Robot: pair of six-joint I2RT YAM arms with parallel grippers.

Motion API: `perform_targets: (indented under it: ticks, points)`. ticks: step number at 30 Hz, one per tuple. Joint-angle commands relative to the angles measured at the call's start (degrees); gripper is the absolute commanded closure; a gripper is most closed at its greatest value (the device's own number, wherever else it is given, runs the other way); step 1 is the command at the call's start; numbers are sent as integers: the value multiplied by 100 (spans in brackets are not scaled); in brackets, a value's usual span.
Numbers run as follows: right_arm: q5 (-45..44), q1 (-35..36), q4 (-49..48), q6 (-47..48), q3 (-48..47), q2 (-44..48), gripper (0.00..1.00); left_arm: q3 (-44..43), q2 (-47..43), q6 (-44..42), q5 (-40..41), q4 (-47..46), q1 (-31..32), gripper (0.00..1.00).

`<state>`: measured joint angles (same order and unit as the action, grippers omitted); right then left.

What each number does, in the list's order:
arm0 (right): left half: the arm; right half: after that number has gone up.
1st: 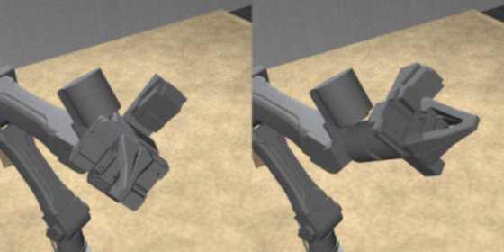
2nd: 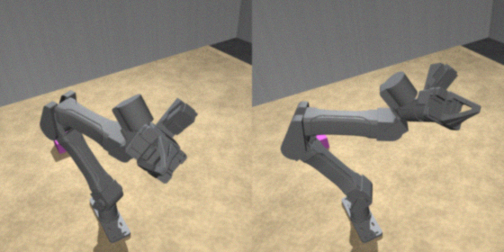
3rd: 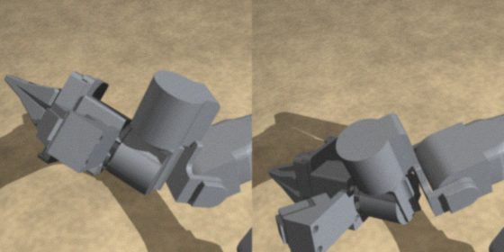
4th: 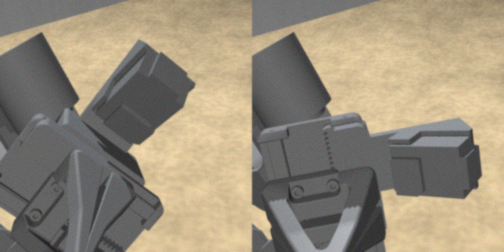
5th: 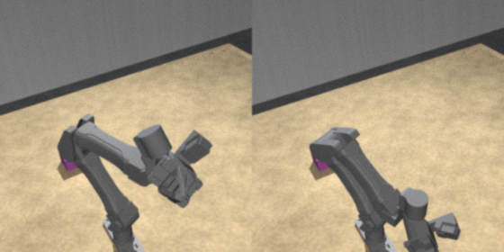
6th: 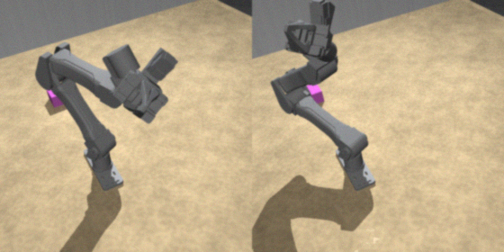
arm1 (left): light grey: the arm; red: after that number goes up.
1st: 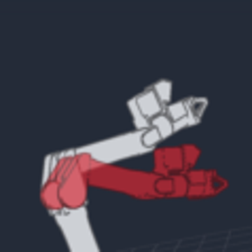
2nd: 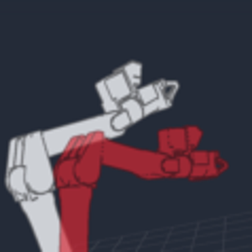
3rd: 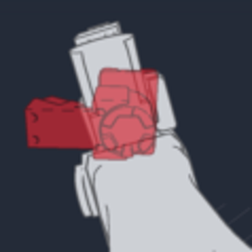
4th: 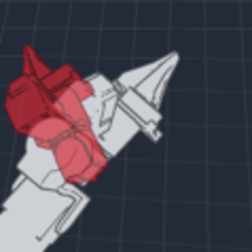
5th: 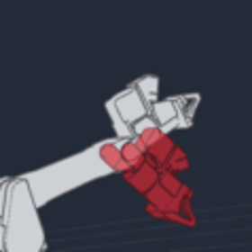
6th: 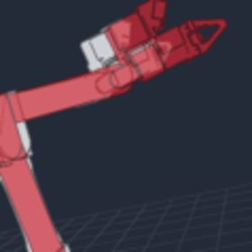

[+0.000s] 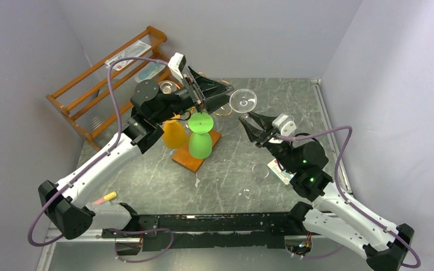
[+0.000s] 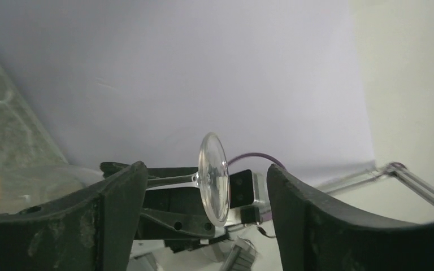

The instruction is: Place the wine glass upside down on the wine glass rack

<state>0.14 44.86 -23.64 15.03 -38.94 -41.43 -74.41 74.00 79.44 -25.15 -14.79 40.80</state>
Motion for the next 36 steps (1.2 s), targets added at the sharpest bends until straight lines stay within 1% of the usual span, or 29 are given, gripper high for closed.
perform_targets:
  ticks: [1,3,6,10,11,13,17,21,26,30,36]
  points:
    - [-537,-10,61,-26,143,-29,100,-61,-379,-941,649,597,-171,16]
    - [-597,-60,21,-100,177,-113,100,-220,-513,-1494,785,799,-245,14]
    - [-651,-233,-71,-253,226,-252,100,-678,-737,-2587,1168,1416,-292,10]
    - [-267,-770,-274,-637,333,-502,100,-1076,-1055,-4180,1472,2056,-297,7]
    - [-85,-917,-383,-747,381,-565,100,-1108,-1142,-4667,1456,2180,-299,7]
    - [212,-1131,-670,-894,501,-714,100,-1100,-1296,-5272,1399,2322,-297,7]
    - [687,-1198,-1064,-876,502,-1153,100,-918,-1647,-6093,1592,2593,-292,8]
    - [912,-1208,-1450,-854,402,-1670,100,-560,-1985,-6506,2280,2734,-300,9]
    - [1150,-1225,-1800,-891,117,-2346,100,-93,-2271,-6445,2994,2642,-296,9]
    - [1287,-1225,-2341,-1041,78,-2690,100,-78,-2308,-6430,3063,2614,-292,10]
    - [1775,-1225,-2638,-1190,27,-2972,100,-122,-2284,-6621,3136,2672,-299,10]
